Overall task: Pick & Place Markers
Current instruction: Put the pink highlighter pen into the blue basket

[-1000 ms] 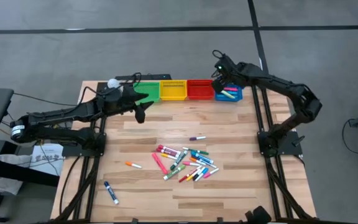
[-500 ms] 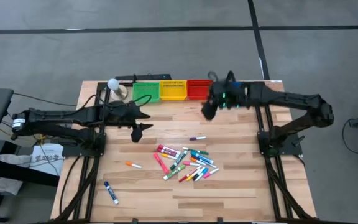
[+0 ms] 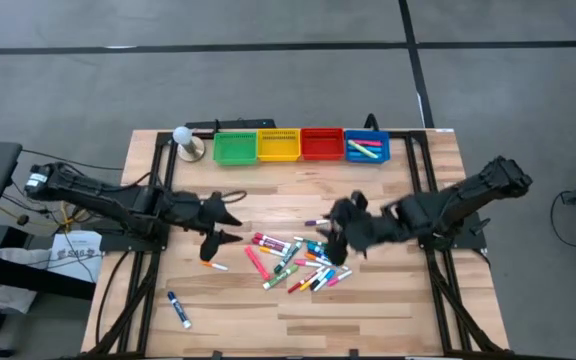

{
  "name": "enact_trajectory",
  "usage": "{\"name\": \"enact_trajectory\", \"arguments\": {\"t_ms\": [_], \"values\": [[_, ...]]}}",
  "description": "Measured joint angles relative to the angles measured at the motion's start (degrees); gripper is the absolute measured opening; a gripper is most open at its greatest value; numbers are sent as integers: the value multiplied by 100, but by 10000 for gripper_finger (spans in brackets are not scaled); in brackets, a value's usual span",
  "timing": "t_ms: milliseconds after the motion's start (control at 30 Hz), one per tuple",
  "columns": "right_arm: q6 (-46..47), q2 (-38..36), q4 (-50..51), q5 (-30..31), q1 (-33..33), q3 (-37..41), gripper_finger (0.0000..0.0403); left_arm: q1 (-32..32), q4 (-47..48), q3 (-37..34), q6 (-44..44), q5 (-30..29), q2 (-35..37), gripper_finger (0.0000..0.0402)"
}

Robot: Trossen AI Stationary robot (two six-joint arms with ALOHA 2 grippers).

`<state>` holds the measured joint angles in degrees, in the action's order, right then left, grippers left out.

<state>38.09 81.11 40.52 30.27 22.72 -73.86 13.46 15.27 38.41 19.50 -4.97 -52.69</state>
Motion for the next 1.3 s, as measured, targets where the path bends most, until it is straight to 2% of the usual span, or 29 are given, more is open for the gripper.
{"name": "enact_trajectory", "arguments": {"t_ms": [200, 367, 633, 800, 933, 1300], "values": [[252, 395, -27, 87, 733, 2, 182, 529, -379, 11, -303, -177, -315, 208], [396, 645, 32, 122, 1122, 2, 182, 663, -568, 11, -686, -188, -1029, 208], [578, 729, 488, 136, 1327, 4, 182, 563, -841, 9, -2206, -186, -2545, 208], [699, 720, 574, 141, 1323, 4, 182, 570, -1185, 7, -2754, -184, -3277, 208], [771, 719, 584, 134, 1329, 4, 182, 571, -1584, 6, -2831, -183, -3590, 208], [850, 718, 575, 125, 1405, 4, 182, 572, -1721, 9, -3129, 10, -4011, 208]]}}
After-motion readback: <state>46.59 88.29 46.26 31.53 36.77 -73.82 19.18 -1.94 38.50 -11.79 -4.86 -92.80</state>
